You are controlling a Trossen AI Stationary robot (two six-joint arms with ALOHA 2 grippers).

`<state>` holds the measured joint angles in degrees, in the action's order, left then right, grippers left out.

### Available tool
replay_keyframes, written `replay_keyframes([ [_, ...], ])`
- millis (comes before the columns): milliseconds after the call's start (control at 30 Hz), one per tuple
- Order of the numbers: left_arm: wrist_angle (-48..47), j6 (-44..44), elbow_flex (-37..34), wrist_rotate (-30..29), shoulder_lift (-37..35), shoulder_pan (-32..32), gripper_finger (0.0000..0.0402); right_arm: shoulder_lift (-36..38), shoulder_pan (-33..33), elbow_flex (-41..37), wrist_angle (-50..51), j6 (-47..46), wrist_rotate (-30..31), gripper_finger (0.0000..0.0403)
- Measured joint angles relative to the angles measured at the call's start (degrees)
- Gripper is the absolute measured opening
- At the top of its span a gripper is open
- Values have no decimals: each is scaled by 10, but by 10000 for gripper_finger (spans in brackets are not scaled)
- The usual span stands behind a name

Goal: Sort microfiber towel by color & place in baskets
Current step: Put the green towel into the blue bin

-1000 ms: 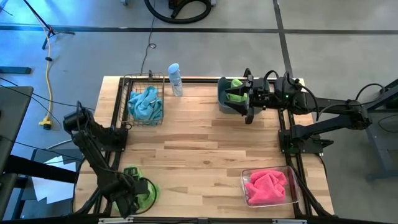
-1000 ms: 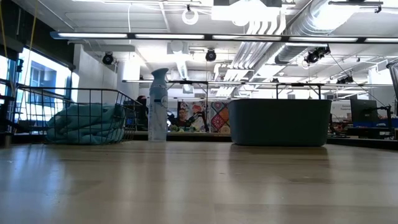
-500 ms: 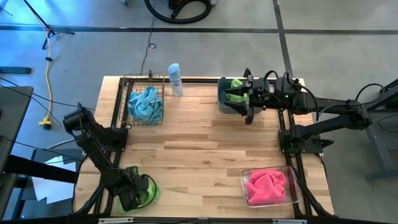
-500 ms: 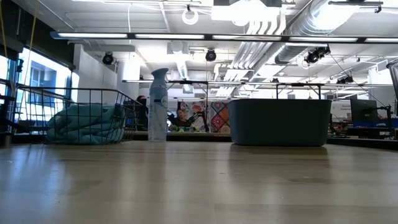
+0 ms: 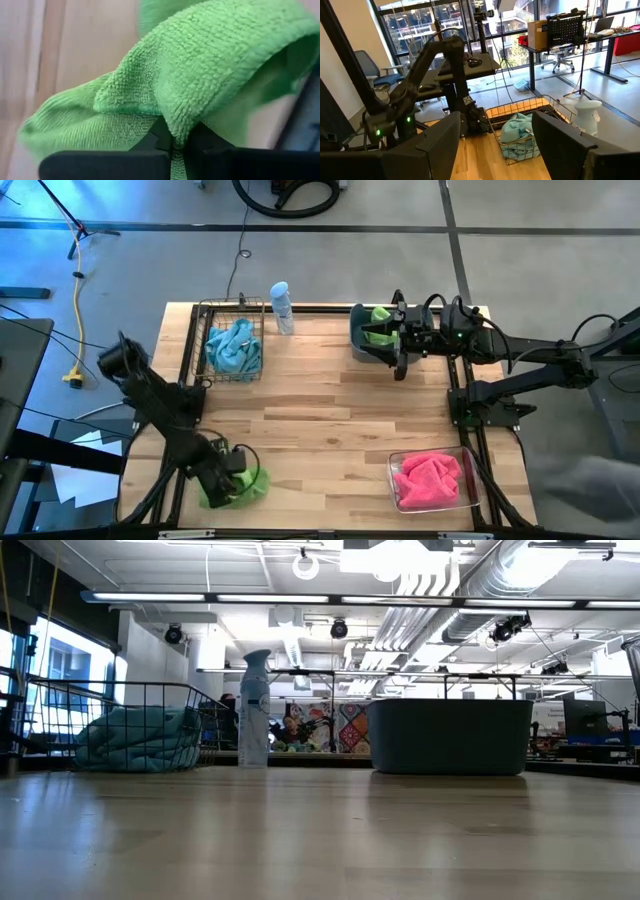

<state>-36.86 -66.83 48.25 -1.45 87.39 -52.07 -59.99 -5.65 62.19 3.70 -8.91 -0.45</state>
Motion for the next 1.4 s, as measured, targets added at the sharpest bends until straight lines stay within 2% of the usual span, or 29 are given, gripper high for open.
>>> replay_keyframes([
  [367, -41, 112, 13, -7, -274, 85, 1, 0, 0, 0, 0, 0, 0, 243],
  [533, -40, 166, 59, -5, -348, 140, 1, 0, 0, 0, 0, 0, 0, 243],
  [700, -34, 275, 123, -36, -344, 211, 1, 0, 0, 0, 0, 0, 0, 243],
  [933, -24, 497, 213, -65, -296, 320, 0, 0, 0, 0, -5, 0, 0, 243],
  [1133, 2, 664, 253, -125, -293, 411, 0, 0, 1, 0, -39, 0, -22, 243],
  [1233, 49, 710, 257, -122, -298, 455, 0, 0, 1, 0, -66, 0, -26, 243],
  [1400, 129, 751, 258, -75, -290, 513, 0, 0, 1, 0, -108, 0, -28, 243],
])
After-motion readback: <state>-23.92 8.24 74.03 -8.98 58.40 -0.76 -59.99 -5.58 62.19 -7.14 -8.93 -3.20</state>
